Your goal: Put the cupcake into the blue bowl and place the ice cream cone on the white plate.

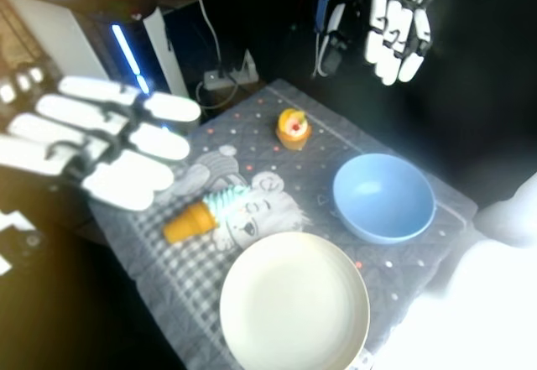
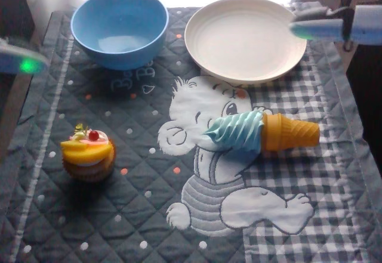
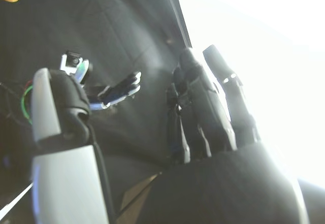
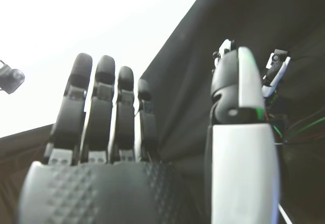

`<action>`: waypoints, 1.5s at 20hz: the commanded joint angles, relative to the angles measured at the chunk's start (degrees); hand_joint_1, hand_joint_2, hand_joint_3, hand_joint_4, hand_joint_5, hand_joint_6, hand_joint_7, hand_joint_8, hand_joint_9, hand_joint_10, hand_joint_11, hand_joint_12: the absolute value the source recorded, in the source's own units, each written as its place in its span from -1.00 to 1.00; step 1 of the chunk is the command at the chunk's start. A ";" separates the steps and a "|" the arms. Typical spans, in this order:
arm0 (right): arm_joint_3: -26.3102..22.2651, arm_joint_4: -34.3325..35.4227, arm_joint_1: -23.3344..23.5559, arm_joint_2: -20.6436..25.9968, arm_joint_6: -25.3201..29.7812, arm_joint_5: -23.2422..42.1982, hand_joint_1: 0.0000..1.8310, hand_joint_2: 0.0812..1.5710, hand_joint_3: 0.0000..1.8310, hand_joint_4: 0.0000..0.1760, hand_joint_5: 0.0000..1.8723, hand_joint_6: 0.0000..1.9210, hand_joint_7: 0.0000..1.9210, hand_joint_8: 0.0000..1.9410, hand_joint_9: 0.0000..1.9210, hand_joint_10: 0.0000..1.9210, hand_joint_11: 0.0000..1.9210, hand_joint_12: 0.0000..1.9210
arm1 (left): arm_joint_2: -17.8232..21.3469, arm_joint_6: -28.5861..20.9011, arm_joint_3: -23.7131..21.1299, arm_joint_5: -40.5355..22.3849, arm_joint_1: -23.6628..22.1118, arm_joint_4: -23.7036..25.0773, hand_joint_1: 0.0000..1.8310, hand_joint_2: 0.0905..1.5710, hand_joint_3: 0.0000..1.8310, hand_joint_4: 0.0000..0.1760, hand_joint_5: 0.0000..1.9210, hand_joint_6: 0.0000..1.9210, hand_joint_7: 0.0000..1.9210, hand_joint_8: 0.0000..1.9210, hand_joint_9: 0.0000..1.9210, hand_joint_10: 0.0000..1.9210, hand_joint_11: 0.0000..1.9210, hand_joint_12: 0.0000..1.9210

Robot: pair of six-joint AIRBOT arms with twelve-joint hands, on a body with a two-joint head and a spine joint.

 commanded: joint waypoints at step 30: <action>-7.48 -4.04 -9.03 4.14 10.91 -0.70 -0.18 -0.10 -1.00 -1.00 -0.79 -1.00 -0.75 -1.00 -0.76 -1.00 -1.00 -0.42 | 6.35 -10.48 -9.85 -2.21 10.94 8.85 -0.22 0.05 -1.00 -0.79 -0.70 -1.00 -0.63 -1.00 -0.59 -0.99 -0.89 -0.10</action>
